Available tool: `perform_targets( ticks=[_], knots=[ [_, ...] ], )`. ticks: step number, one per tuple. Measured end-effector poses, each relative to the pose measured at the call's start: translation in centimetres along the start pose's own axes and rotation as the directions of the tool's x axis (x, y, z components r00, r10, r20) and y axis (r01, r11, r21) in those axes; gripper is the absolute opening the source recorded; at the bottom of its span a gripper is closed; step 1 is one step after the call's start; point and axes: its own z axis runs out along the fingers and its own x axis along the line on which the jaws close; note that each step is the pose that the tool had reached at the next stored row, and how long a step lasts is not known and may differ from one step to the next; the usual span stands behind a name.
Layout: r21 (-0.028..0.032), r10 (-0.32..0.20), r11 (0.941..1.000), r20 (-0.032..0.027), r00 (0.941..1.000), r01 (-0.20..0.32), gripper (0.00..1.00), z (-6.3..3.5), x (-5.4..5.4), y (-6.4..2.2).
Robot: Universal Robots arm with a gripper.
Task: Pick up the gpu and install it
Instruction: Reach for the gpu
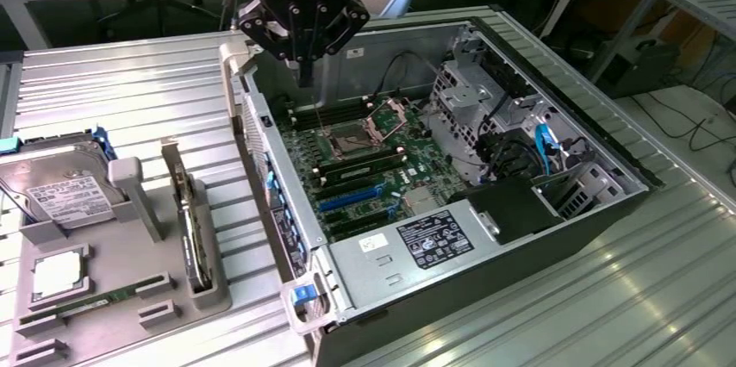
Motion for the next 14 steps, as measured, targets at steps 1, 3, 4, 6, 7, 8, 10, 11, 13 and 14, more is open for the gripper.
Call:
perform_targets(
  ticks=[1, 3, 4, 6, 7, 8, 10, 11, 13, 14],
  knots=[
    [0.0, 0.0, 1.0, 0.0, 1.0, 0.0, 0.11, 0.0, 0.05, -0.01],
    [0.0001, -0.001, 1.0, -0.0001, 1.0, 0.001, 0.11, -0.01, 0.16, -0.03],
    [-0.0001, -0.003, 1.0, -0.0001, 1.0, 0.003, 0.11, -0.01, 0.21, -0.04],
    [-0.0006, -0.005, 1.0, -0.0004, 1.0, 0.005, 0.11, -0.02, 0.22, -0.08],
    [-0.0014, -0.007, 1.0, -0.0003, 1.0, 0.007, 0.11, -0.01, 0.25, -0.12],
    [-0.0017, -0.008, 1.0, -0.0004, 1.0, 0.008, 0.11, -0.01, 0.28, -0.12],
    [-0.0017, -0.014, 0.9999, -0.0008, 0.9999, 0.014, 0.11, -0.02, 0.42, -0.15],
    [-0.0019, -0.018, 0.9998, -0.0009, 0.9998, 0.018, 0.11, -0.02, 0.51, -0.19],
    [-0.0019, -0.028, 0.9996, -0.0015, 0.9996, 0.028, 0.11, -0.04, 0.71, -0.27],
    [-0.0023, -0.033, 0.9995, -0.0016, 0.9995, 0.033, 0.11, -0.04, 0.79, -0.34]
  ],
)
